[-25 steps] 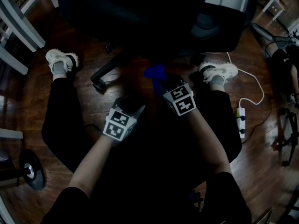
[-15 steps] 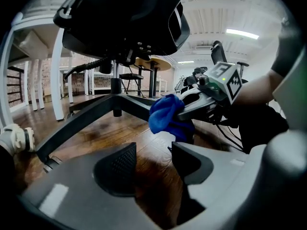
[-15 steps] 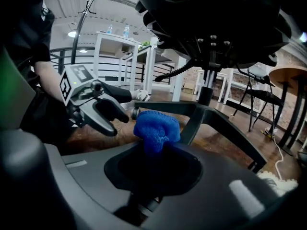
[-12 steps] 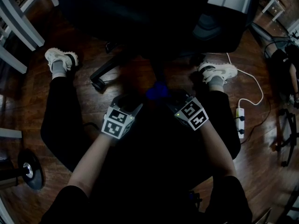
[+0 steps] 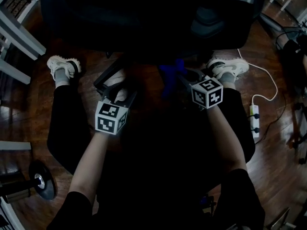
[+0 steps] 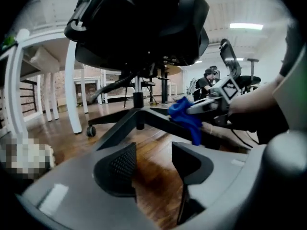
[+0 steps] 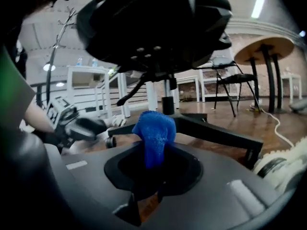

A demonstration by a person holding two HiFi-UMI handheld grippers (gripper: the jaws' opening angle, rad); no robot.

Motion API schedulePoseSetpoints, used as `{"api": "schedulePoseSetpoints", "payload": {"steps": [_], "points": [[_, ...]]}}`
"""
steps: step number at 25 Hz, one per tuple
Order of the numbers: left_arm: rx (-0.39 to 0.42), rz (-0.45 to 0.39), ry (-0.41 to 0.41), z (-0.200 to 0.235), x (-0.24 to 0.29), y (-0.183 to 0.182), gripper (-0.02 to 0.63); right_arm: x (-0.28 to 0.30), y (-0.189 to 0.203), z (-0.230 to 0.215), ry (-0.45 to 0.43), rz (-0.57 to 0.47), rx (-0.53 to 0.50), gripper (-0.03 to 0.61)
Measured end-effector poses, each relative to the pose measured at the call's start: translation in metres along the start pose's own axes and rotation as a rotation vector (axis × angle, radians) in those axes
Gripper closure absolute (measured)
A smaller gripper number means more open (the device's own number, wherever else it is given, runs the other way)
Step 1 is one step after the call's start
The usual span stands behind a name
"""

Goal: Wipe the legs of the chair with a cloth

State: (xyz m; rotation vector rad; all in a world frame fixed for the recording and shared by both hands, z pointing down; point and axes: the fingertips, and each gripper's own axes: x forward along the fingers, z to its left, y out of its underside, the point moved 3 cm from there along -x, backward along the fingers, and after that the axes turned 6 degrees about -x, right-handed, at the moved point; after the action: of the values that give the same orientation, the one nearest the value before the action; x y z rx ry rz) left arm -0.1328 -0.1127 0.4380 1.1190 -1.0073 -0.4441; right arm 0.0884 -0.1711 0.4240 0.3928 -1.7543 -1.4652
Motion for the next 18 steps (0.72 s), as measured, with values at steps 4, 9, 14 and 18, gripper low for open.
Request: {"api": "schedulePoseSetpoints", "payload": {"steps": [4,9,14,18], "points": [[-0.080,0.027,0.144,-0.057,0.008,0.004,0.380,0.051,-0.006,-0.036,-0.025,-0.017,0.463,0.491],[-0.040,0.099,0.183,-0.095,0.020,0.024,0.380,0.083,0.001,-0.045,-0.213,0.073,0.839,0.494],[-0.045,0.118,0.140,-0.084,0.032,0.033,0.380,0.059,0.021,-0.032,-0.353,0.115,0.788,0.495],[-0.066,0.118,0.125,-0.083,0.045,0.031,0.380,0.038,0.036,-0.014,-0.389,0.167,0.722,0.495]]}}
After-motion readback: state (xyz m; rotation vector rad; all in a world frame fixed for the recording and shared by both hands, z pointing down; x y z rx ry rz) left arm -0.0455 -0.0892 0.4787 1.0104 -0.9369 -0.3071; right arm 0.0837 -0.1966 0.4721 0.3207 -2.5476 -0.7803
